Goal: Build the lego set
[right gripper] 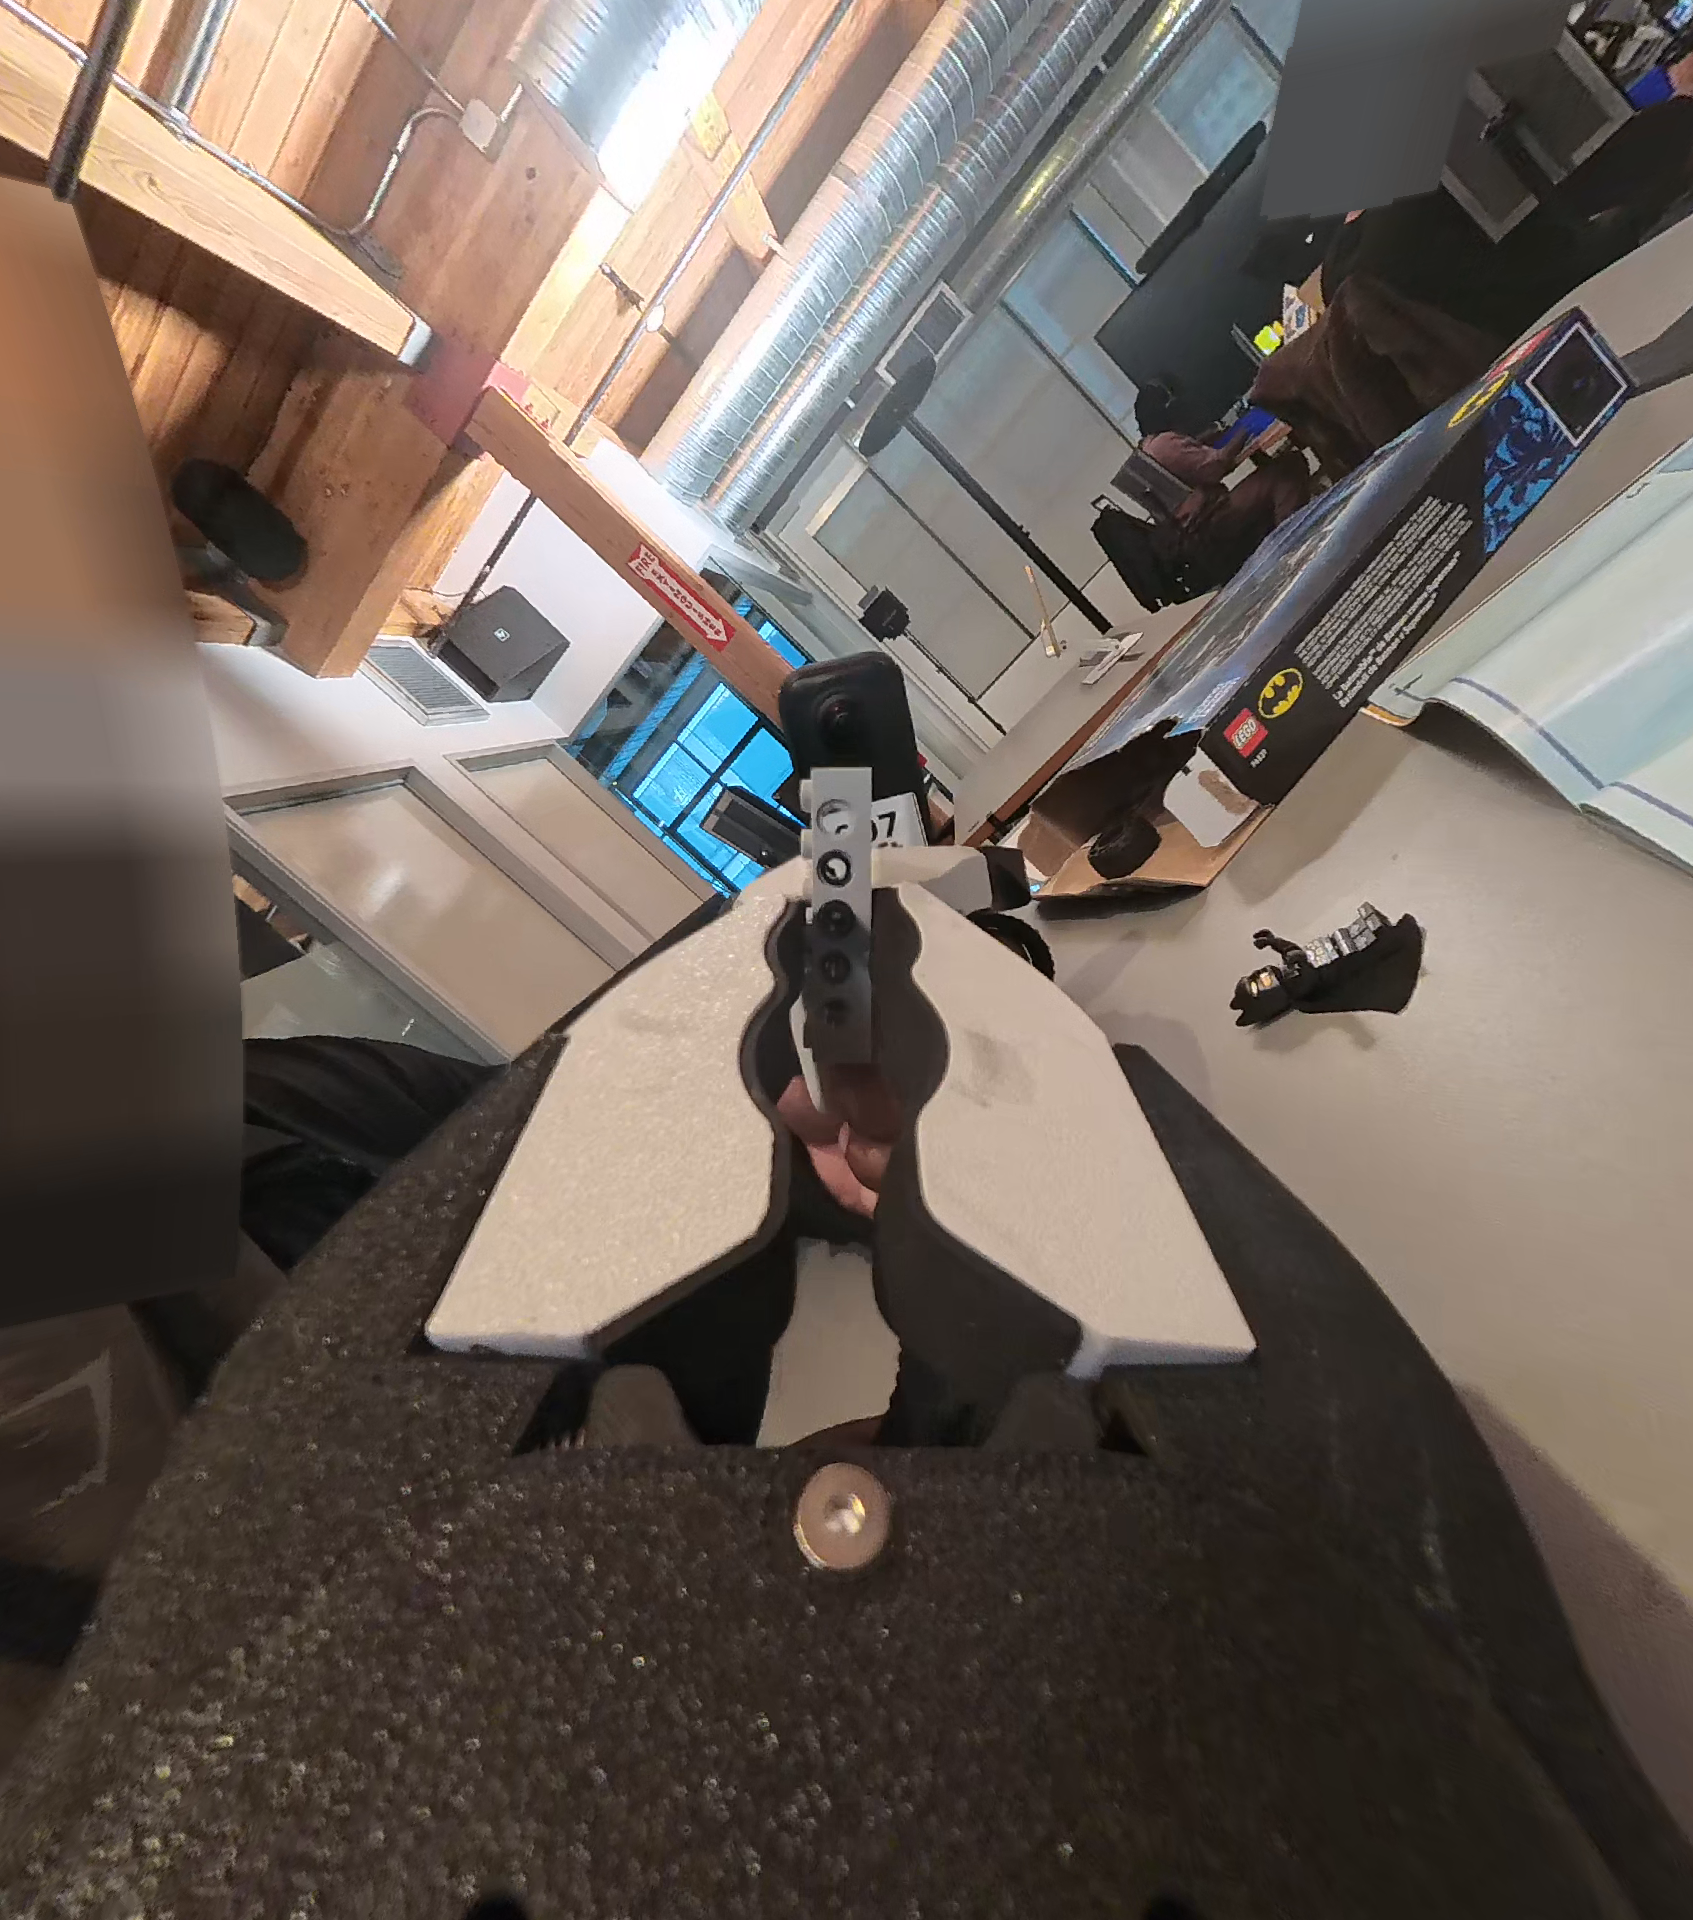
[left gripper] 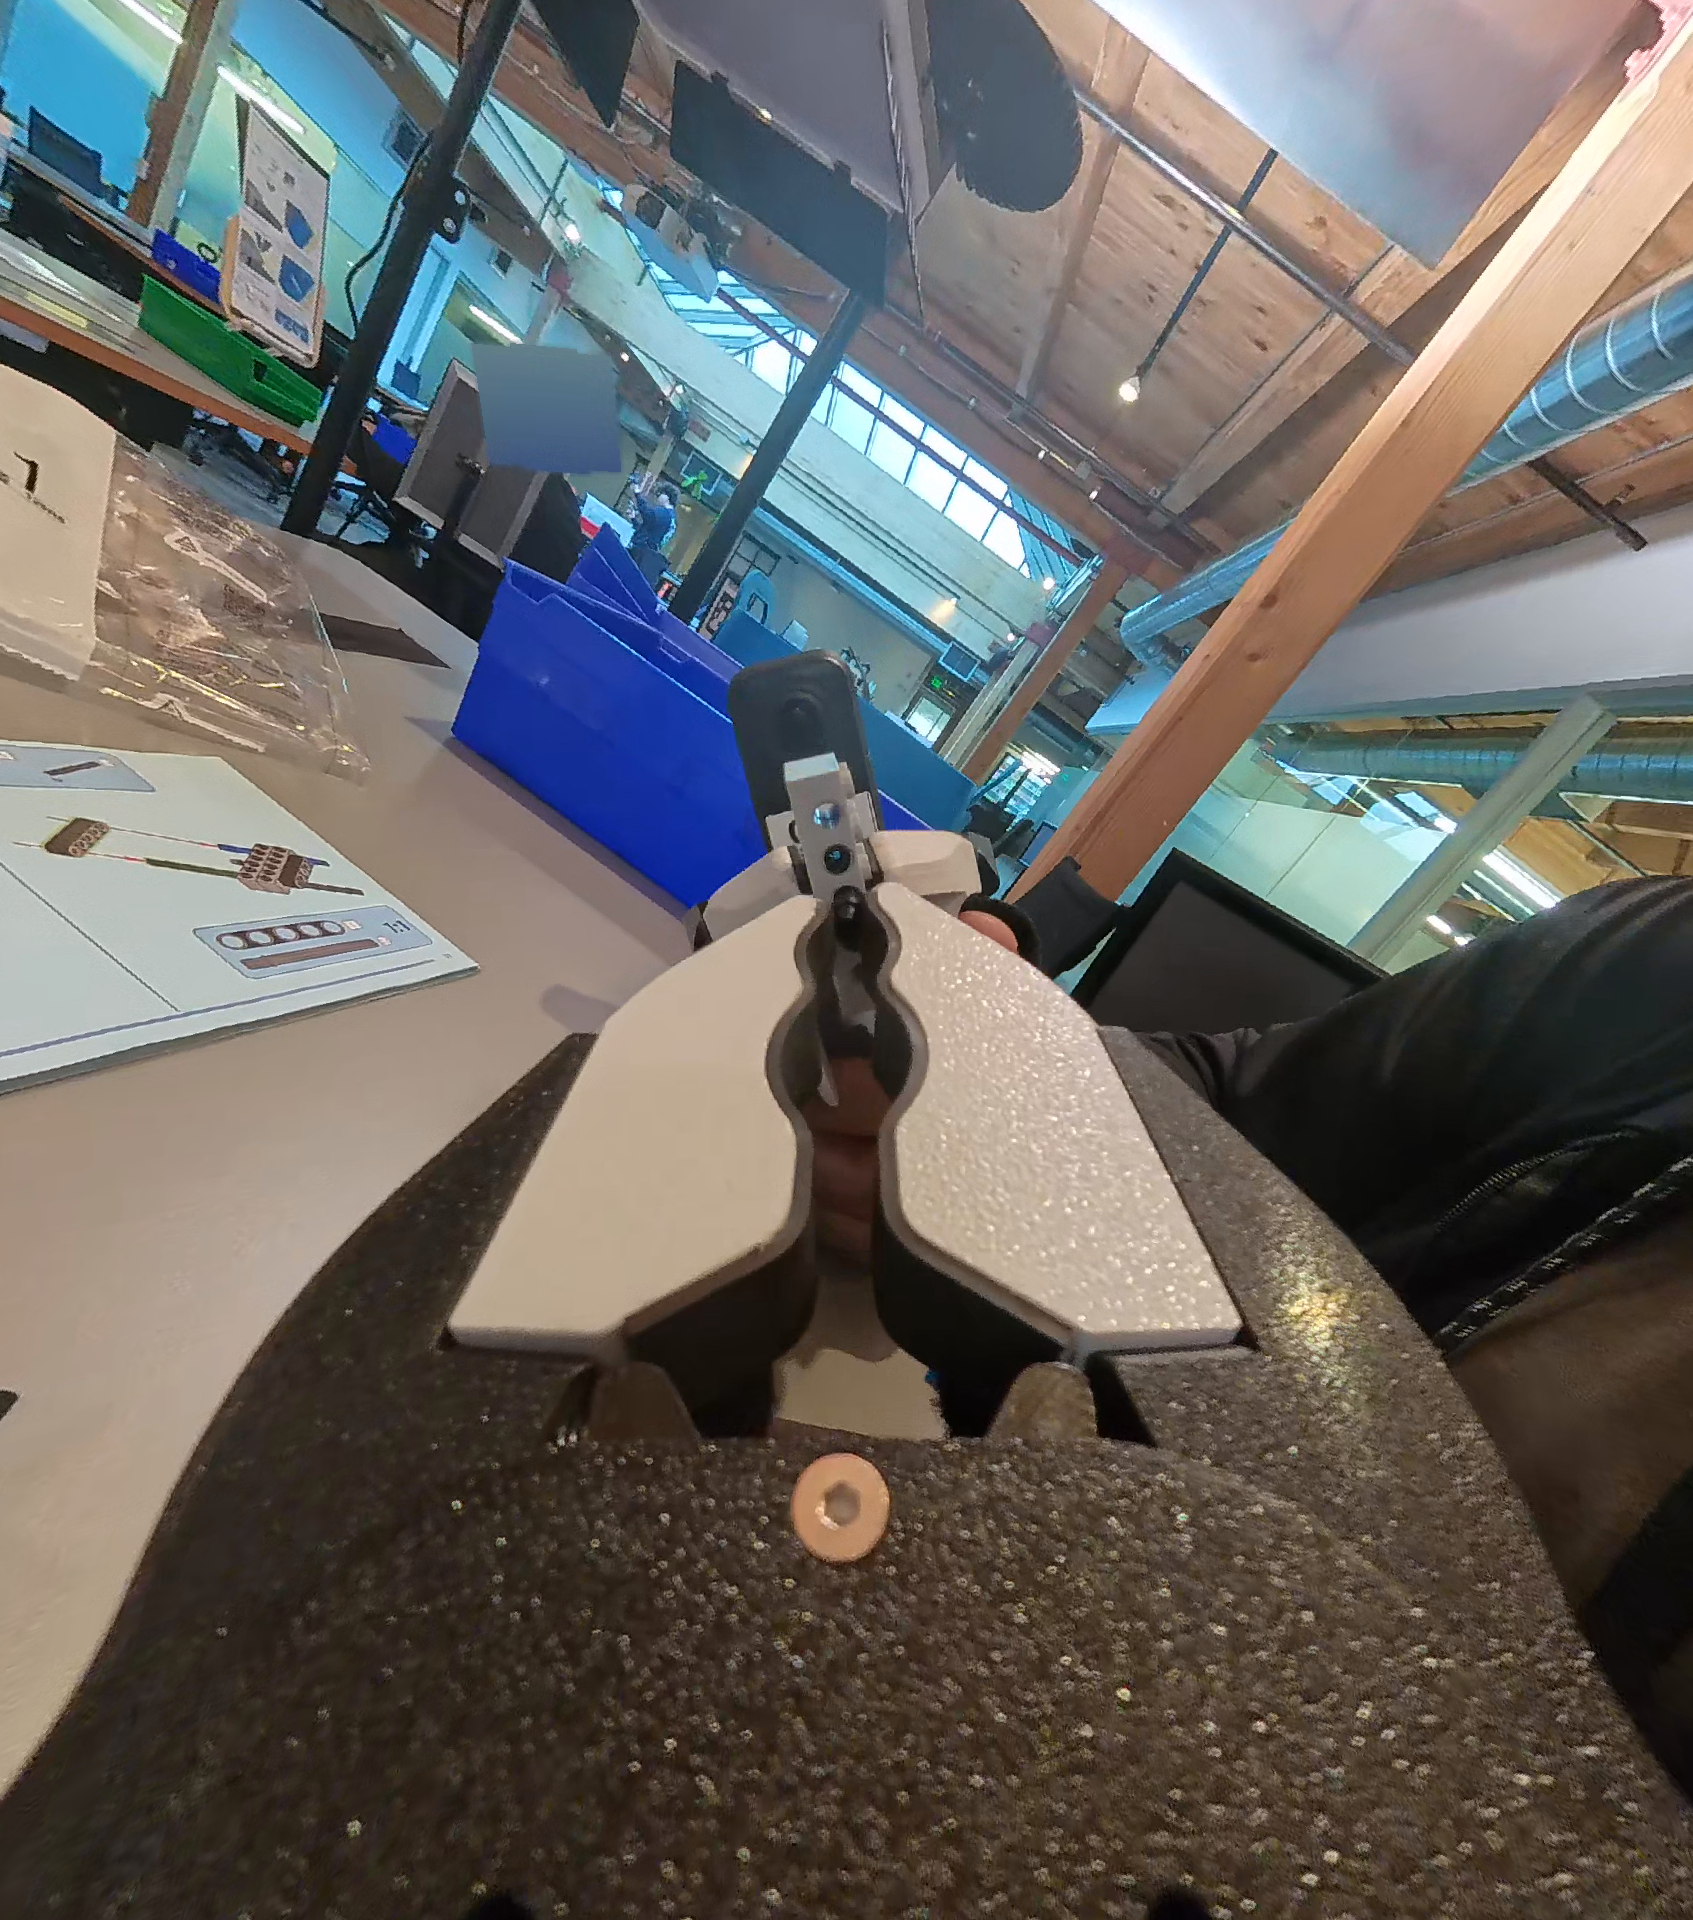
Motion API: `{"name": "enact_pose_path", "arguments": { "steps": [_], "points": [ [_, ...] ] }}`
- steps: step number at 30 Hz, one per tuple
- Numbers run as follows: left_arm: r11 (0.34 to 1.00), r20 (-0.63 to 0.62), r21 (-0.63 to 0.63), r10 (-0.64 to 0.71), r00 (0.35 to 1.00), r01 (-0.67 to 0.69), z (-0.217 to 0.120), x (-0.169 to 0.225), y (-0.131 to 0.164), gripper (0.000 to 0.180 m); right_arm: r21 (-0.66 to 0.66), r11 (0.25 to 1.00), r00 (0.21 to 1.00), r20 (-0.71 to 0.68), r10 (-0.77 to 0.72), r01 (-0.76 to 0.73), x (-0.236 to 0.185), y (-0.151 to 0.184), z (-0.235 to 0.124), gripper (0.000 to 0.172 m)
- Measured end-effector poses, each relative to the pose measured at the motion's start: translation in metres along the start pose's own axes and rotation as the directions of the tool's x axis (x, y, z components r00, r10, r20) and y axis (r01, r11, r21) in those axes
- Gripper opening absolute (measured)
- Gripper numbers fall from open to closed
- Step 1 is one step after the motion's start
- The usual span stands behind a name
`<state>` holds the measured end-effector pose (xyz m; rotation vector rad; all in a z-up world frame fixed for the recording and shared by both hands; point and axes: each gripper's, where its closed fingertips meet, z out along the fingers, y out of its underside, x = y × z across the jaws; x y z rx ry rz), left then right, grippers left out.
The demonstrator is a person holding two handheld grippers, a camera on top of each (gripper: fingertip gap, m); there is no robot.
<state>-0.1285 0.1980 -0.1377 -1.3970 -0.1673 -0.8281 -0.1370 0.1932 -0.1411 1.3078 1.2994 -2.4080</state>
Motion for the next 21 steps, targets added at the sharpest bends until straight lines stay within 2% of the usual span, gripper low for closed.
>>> {"name": "enact_pose_path", "arguments": {
  "steps": [10, 14, 21],
  "points": [
    [0.999, 0.040, -0.024, 0.027, 0.999, -0.026, 0.0003, -0.0033, 0.0029, 0.004, -0.030, 0.999, 0.999, -0.036, -0.013, 0.012, 0.0033, 0.0028, -0.0005, 0.012],
    [1.000, 0.063, 0.010, 0.020, 0.998, -0.021, 0.0004, -0.0045, 0.0008, 0.004, 0.008, 0.999, 0.999, -0.022, 0.042, -0.041, 0.0038, 0.0007, -0.0004, 0.012],
    [0.996, 0.131, 0.088, -0.019, 0.991, 0.007, 0.0021, -0.0080, -0.0014, 0.004, 0.045, 0.998, 0.997, -0.063, 0.053, -0.051, 0.0068, -0.0001, 0.0024, 0.012]
  ]
}}
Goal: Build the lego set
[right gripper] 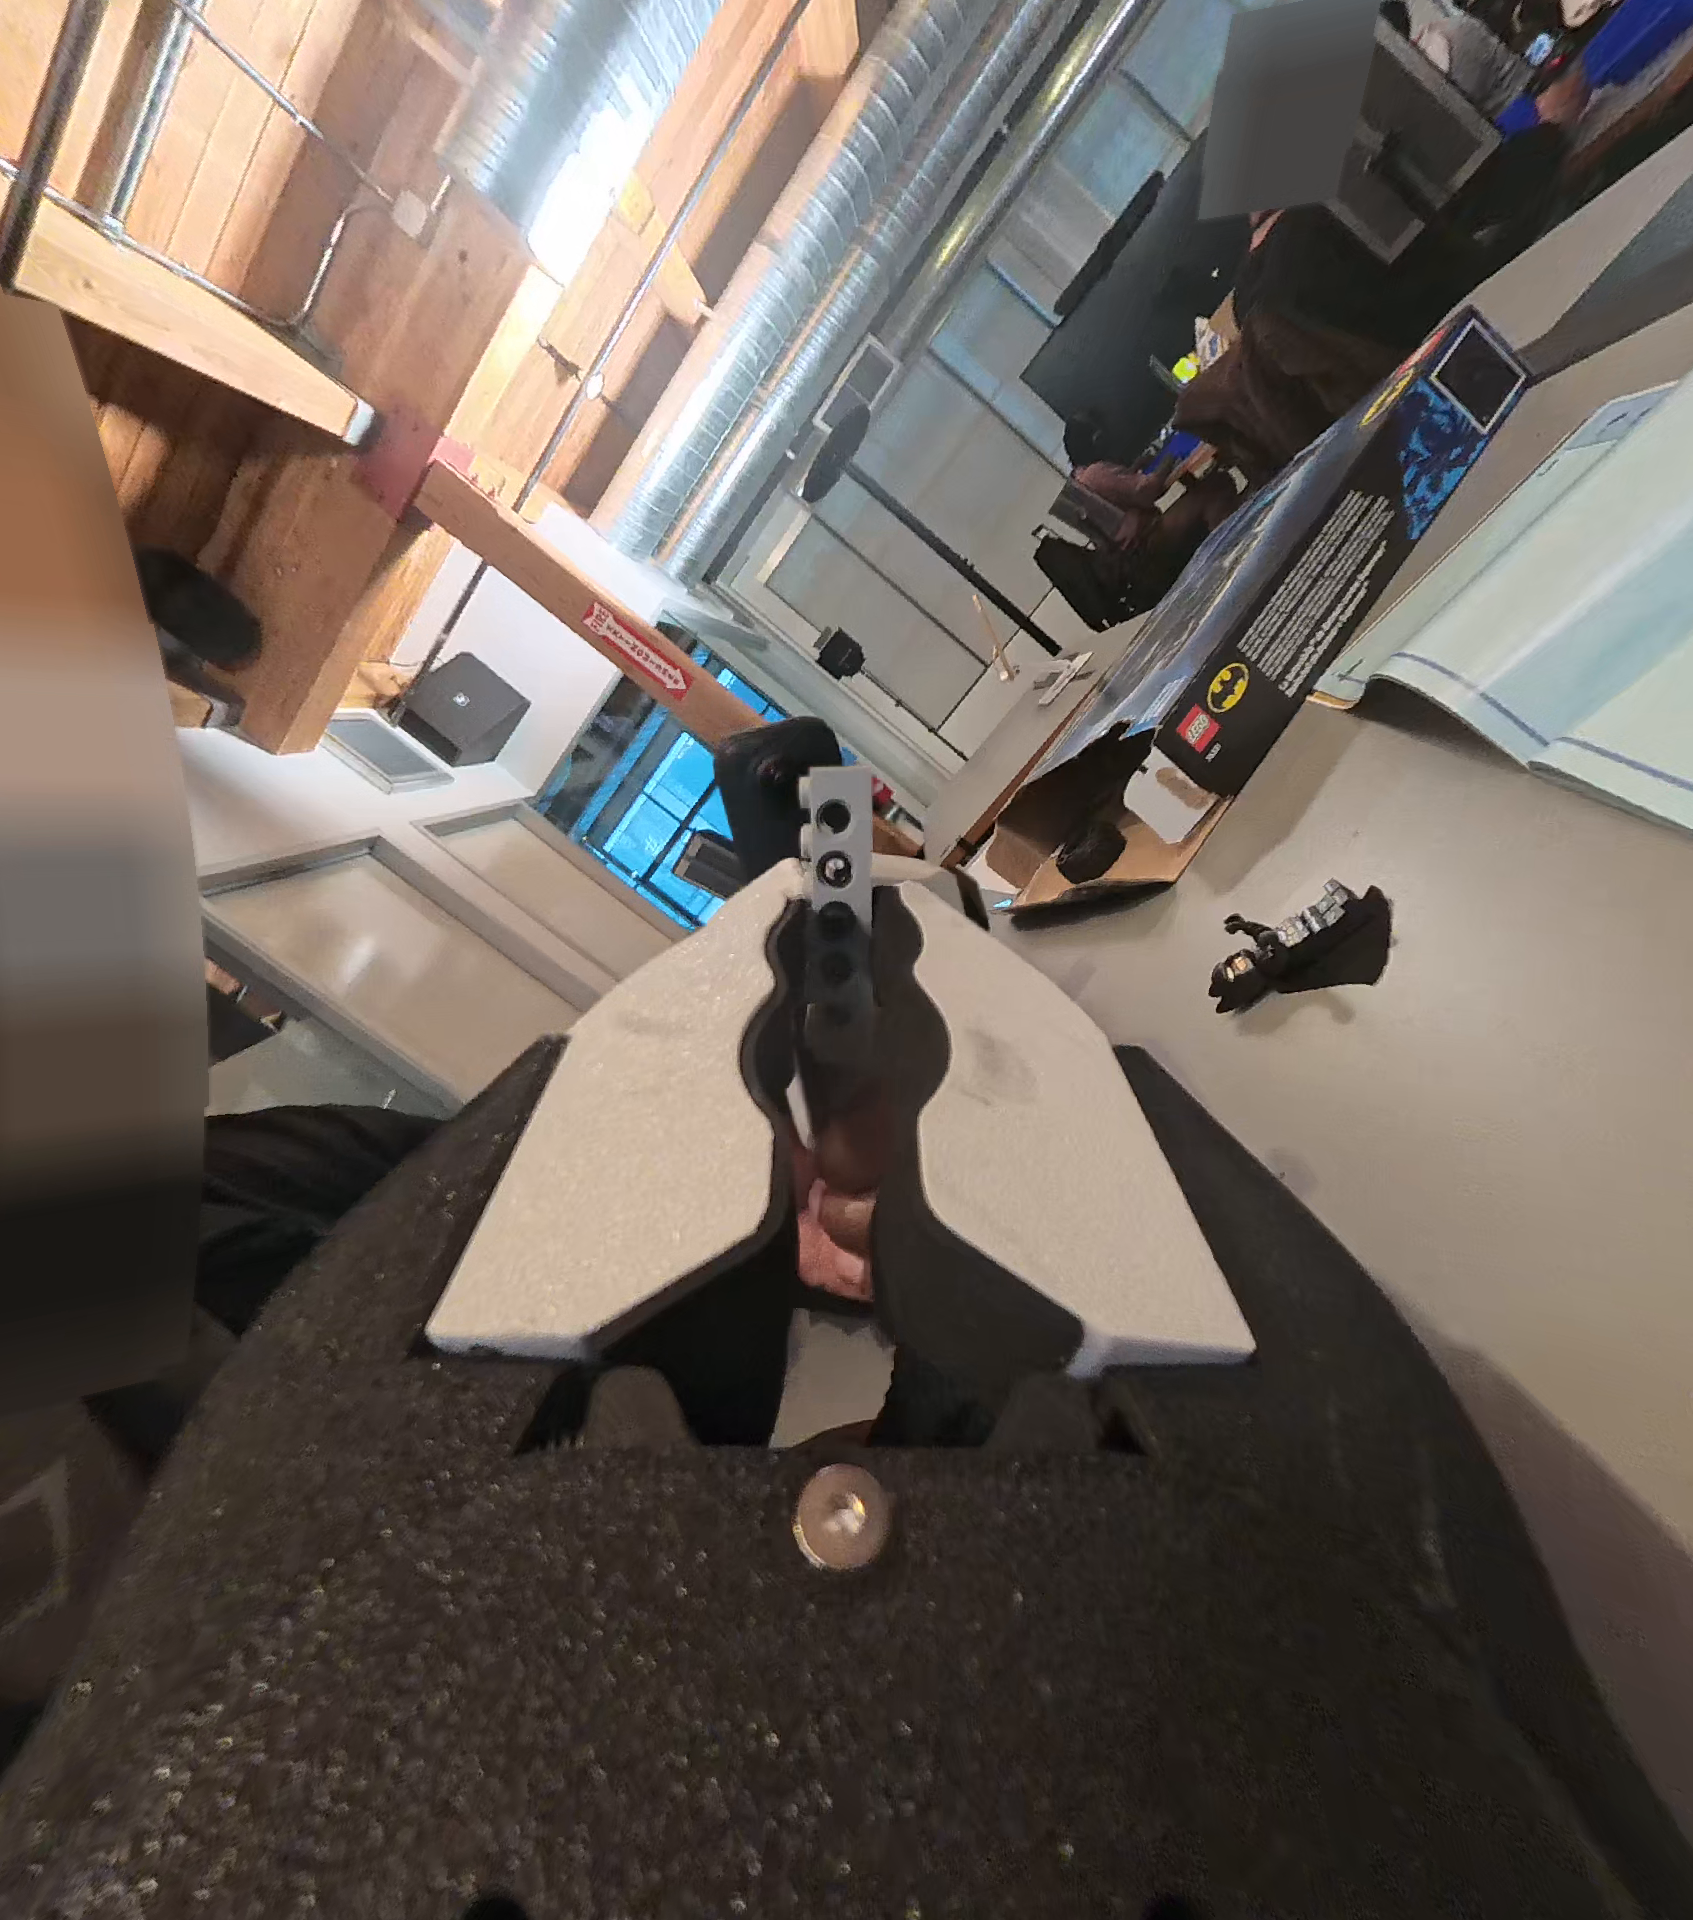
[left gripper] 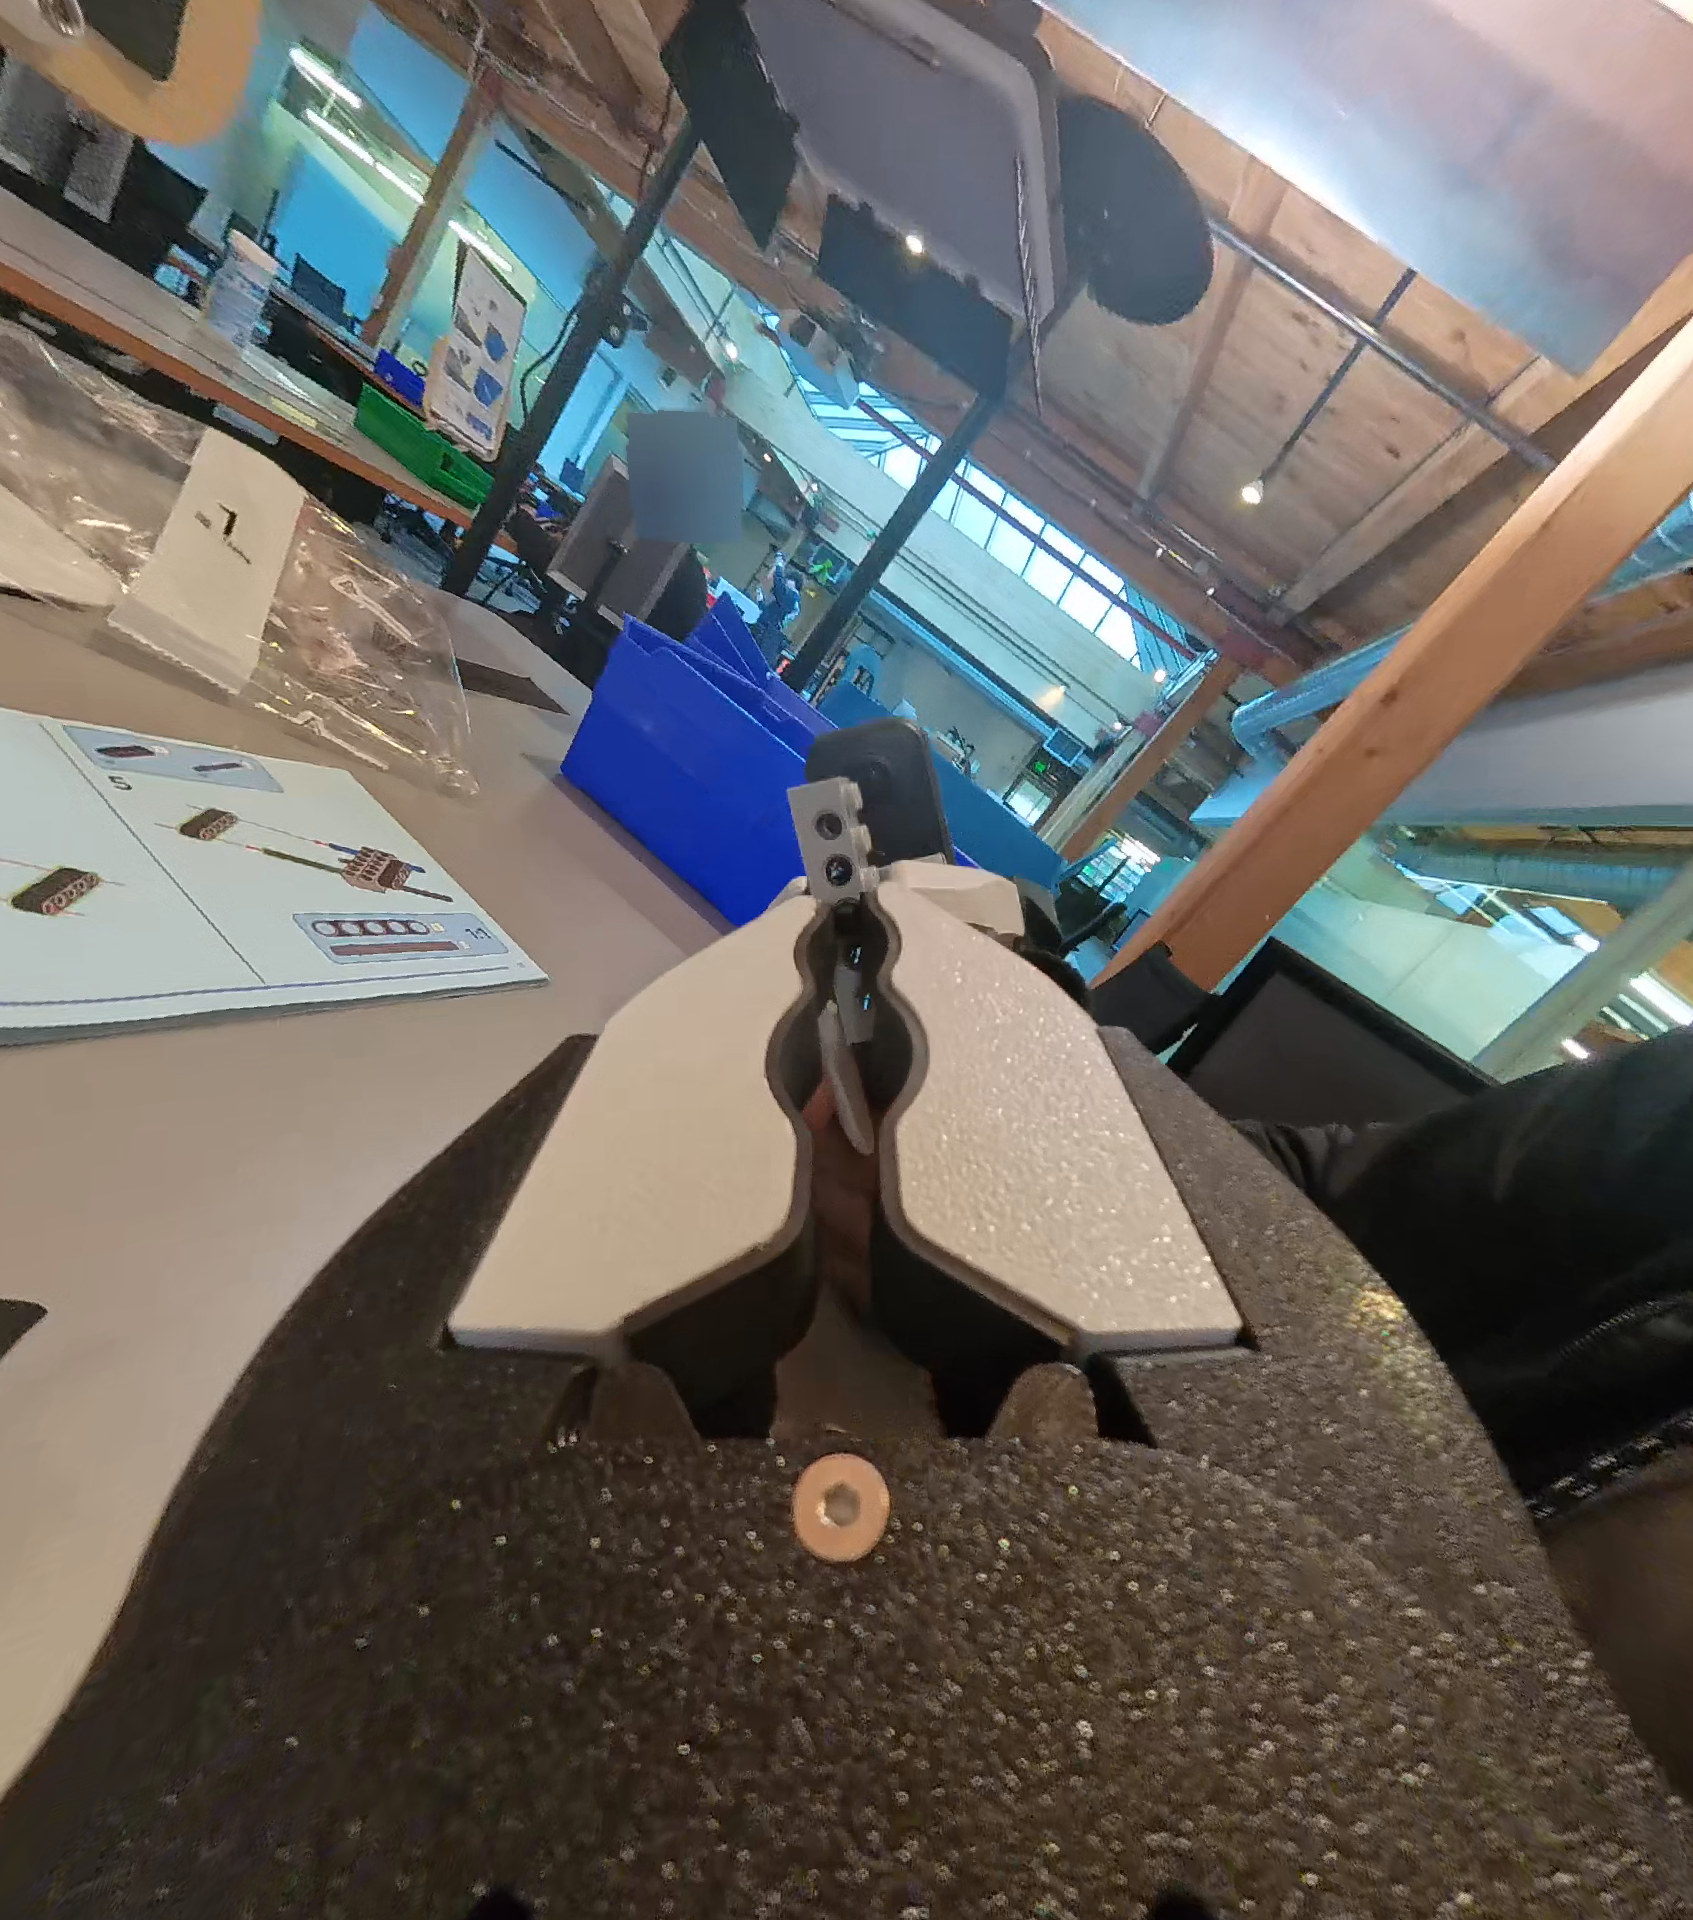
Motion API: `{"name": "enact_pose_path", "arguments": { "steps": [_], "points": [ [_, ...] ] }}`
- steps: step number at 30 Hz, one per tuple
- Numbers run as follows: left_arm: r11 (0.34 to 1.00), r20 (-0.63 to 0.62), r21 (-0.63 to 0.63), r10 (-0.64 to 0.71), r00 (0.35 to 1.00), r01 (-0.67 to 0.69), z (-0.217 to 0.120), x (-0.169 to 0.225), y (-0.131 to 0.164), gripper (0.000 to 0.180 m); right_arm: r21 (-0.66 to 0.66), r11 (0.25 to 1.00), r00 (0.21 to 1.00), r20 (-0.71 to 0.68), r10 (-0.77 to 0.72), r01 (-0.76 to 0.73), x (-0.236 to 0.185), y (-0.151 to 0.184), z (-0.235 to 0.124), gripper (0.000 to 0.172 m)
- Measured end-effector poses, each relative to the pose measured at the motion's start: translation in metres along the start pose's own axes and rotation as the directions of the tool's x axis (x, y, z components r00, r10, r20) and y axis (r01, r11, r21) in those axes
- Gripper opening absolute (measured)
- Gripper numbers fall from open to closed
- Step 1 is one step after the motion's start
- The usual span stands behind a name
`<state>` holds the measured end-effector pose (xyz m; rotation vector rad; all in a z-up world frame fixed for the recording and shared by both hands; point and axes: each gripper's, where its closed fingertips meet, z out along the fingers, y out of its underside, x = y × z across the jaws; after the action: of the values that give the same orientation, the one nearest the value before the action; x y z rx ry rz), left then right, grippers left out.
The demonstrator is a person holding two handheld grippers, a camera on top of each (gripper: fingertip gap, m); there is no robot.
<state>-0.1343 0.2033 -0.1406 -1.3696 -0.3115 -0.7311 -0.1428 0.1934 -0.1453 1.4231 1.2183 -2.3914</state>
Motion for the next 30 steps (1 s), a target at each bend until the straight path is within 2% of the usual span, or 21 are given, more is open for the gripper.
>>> {"name": "enact_pose_path", "arguments": {
  "steps": [8, 11, 13, 19, 30],
  "points": [
    [0.989, -0.104, -0.133, -0.076, 0.992, 0.062, 0.001, 0.004, 0.008, 0.005, -0.100, 0.995, 1.000, -0.003, -0.030, 0.029, -0.002, 0.006, -0.006, 0.012],
    [0.990, -0.117, -0.129, -0.068, 0.991, 0.053, 0.000, 0.006, 0.007, 0.005, -0.082, 0.996, 0.999, -0.011, -0.043, 0.042, -0.002, 0.004, -0.004, 0.012],
    [0.992, -0.125, -0.103, -0.078, 0.989, 0.066, -0.001, 0.005, 0.003, 0.013, -0.072, 0.997, 0.999, -0.005, -0.042, 0.042, -0.004, 0.004, -0.005, 0.012],
    [0.993, -0.139, -0.114, -0.050, 0.989, 0.034, -0.006, 0.005, 0.001, 0.011, -0.046, 0.996, 0.997, -0.020, -0.075, 0.074, -0.007, -0.003, -0.013, 0.012],
    [0.987, -0.148, -0.158, -0.029, 0.988, 0.005, -0.002, 0.010, 0.011, 0.004, -0.077, 0.993, 0.996, -0.009, -0.087, 0.086, -0.009, 0.003, -0.014, 0.012]
  ]
}}
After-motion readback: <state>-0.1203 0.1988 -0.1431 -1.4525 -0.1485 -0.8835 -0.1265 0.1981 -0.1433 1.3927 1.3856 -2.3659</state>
